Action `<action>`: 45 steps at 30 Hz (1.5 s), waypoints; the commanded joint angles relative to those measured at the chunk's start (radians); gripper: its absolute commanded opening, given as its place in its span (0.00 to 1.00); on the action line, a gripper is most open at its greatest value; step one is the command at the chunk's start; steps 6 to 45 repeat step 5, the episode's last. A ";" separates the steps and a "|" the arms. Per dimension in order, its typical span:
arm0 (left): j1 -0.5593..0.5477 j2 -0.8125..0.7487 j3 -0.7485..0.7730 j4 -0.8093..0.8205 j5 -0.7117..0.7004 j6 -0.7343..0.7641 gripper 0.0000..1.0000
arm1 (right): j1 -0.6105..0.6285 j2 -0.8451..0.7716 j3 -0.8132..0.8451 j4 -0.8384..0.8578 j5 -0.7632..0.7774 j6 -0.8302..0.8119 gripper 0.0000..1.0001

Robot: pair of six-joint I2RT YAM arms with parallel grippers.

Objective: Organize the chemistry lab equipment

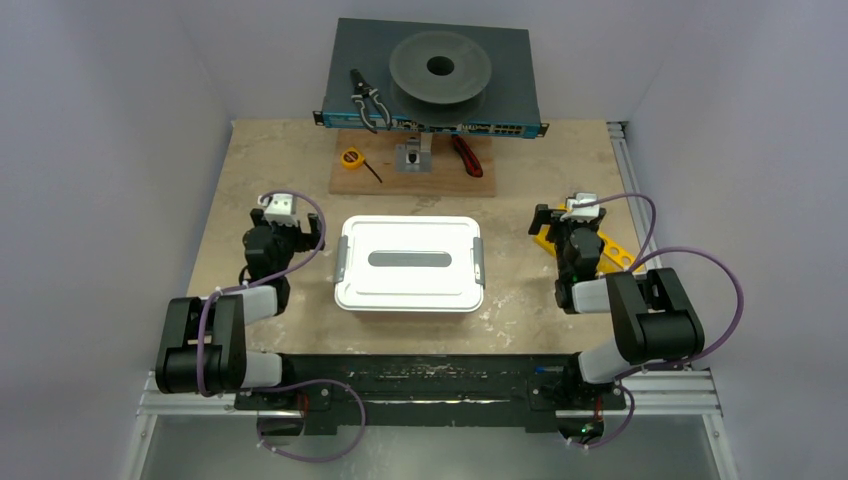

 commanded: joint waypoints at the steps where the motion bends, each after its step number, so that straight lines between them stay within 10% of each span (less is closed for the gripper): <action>1: -0.011 -0.001 0.013 0.042 -0.018 0.012 1.00 | -0.004 -0.017 -0.001 0.055 -0.001 -0.001 0.99; 45: -0.022 -0.005 0.012 0.039 -0.038 0.015 1.00 | -0.004 -0.017 -0.001 0.055 -0.002 0.000 0.99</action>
